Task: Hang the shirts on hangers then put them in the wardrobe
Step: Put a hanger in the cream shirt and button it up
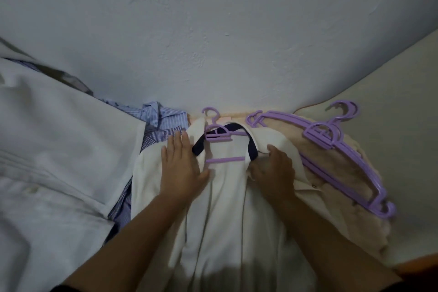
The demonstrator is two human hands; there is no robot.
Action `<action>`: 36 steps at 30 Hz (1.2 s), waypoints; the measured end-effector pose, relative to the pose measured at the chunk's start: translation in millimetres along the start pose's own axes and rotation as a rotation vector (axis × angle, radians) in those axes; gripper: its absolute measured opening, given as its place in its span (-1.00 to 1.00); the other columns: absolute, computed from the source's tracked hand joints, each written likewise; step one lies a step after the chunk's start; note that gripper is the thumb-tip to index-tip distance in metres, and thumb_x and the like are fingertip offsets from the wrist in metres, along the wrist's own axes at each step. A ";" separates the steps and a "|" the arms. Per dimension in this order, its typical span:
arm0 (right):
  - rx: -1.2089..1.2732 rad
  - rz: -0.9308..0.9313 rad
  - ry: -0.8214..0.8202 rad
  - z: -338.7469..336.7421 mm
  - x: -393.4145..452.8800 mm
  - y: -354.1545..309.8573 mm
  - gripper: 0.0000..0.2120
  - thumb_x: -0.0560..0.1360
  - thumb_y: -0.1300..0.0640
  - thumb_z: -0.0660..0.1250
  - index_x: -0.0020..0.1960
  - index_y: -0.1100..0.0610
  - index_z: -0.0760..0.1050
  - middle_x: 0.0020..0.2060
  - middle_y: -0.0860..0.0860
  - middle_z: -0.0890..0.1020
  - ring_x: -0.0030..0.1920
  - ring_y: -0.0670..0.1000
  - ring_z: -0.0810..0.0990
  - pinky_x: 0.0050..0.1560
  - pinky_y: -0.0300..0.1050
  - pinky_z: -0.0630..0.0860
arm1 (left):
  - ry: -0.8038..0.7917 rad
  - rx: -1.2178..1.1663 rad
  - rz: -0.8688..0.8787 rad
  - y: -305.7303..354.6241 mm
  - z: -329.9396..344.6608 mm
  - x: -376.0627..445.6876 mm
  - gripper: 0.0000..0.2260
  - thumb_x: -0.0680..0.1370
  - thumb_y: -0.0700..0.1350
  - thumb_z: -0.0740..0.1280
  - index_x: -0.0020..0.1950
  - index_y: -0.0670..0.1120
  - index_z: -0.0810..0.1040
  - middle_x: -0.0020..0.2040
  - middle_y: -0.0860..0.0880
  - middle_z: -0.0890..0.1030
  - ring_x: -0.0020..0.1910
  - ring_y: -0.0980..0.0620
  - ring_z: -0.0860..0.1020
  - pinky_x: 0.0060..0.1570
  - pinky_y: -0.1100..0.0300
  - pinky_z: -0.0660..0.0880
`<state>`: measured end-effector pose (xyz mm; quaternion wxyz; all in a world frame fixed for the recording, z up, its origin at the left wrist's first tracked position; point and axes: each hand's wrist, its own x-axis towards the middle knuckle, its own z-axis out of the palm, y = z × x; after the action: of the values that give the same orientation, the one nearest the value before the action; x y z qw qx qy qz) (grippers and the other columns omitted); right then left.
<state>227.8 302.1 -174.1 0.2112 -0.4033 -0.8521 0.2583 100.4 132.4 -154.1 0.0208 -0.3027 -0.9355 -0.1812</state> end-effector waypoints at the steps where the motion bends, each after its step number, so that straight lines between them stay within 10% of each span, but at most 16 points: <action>1: 0.004 -0.008 0.032 0.5 -11.3 0.0 -0.50 0.39 0.01 0.43 0.26 0.17 0.45 0.13 0.14 0.54 0.16 0.21 0.47 0.14 0.09 0.37 | 0.000 -0.011 -0.029 5.4 -0.5 -11.7 -0.06 0.47 0.17 0.35 0.56 -0.22 -0.14 0.58 -0.16 -0.04 0.56 -0.15 -0.11 0.47 0.00 -0.22; 10: -0.253 -0.101 -0.241 -16.3 -36.5 -3.3 -0.66 0.52 0.14 0.21 0.28 0.07 0.45 0.10 0.05 0.60 0.13 0.11 0.54 0.15 -0.05 0.35 | -0.074 -0.199 -0.048 32.9 5.3 -55.4 -0.33 0.52 -0.38 0.11 0.55 -0.24 -0.16 0.57 -0.19 0.03 0.54 -0.13 0.01 0.48 0.10 -0.16; 13: -0.027 -0.122 -0.250 -21.1 -38.2 -13.8 -0.81 0.43 0.24 0.21 0.00 0.17 0.52 -0.21 0.10 0.56 -0.14 0.17 0.50 -0.08 -0.07 0.39 | -0.124 -0.324 -0.052 43.1 2.3 -63.5 -0.35 0.55 -0.39 0.07 0.55 -0.14 -0.17 0.57 -0.14 0.06 0.52 -0.12 0.11 0.46 0.10 0.01; 16: 0.109 -0.224 -0.426 -17.4 -46.4 -22.4 -0.58 0.47 0.29 0.21 0.32 0.23 0.44 0.06 0.21 0.59 0.10 0.17 0.52 0.09 -0.12 0.39 | -0.176 -0.505 0.081 57.5 14.5 -81.3 -0.34 0.53 -0.23 0.10 0.49 0.04 -0.22 0.55 -0.09 0.12 0.46 -0.13 0.28 0.38 0.11 0.24; 19: 0.187 -0.149 -0.475 -11.0 -46.3 -20.7 -0.51 0.48 0.32 0.18 0.41 0.16 0.35 0.15 0.18 0.58 0.14 0.13 0.53 0.09 -0.23 0.38 | -0.172 -0.635 -0.108 66.3 21.9 -85.7 -0.25 0.52 -0.22 0.20 0.56 -0.05 -0.21 0.27 0.00 0.45 -0.01 0.07 0.54 -0.13 0.34 0.41; 21: 0.279 -0.058 -0.440 -7.3 -40.9 -18.8 -0.52 0.46 0.34 0.19 0.35 0.10 0.41 -0.17 0.16 0.61 -0.19 0.06 0.53 -0.18 -0.25 0.38 | -0.130 -0.710 -0.161 71.2 18.1 -85.9 -0.22 0.46 -0.13 0.19 0.57 -0.01 -0.20 0.03 0.15 0.51 -0.27 0.23 0.46 -0.34 0.38 0.36; 27: 0.612 0.110 -0.383 -11.6 -28.7 -26.8 -0.46 0.49 0.33 0.10 0.15 -0.32 0.37 -0.32 0.12 0.55 -0.36 0.03 0.48 -0.33 -0.15 0.42 | -0.024 -0.849 -0.158 71.3 10.3 -73.0 -0.37 0.40 -0.13 0.10 0.46 0.21 0.10 0.37 0.21 0.36 0.25 0.24 0.42 0.15 0.36 0.38; 32: 0.684 0.189 -0.467 -6.9 -27.3 -29.0 -0.53 0.54 0.35 0.11 0.38 0.03 0.40 -0.41 0.00 0.51 -0.44 -0.05 0.39 -0.45 -0.30 0.35 | -0.019 -1.077 -0.358 75.8 7.2 -63.0 -0.58 0.58 -0.27 0.19 0.16 0.29 0.47 0.17 0.22 0.57 0.18 0.14 0.52 0.22 0.26 0.42; 36: 0.676 0.204 -0.507 -3.8 -23.9 -31.8 -0.55 0.54 0.37 0.12 0.35 0.06 0.45 -0.46 -0.06 0.48 -0.50 -0.13 0.36 -0.42 -0.38 0.38 | -0.049 -1.240 -0.516 73.6 6.5 -58.0 -0.63 0.59 -0.29 0.22 0.38 -0.07 0.46 0.24 0.01 0.57 0.18 0.09 0.54 0.32 0.16 0.40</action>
<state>225.6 266.9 -155.3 0.0888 -0.3175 -0.7002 0.6333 190.4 157.5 -144.8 -0.2223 -0.0294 -0.7007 -0.6773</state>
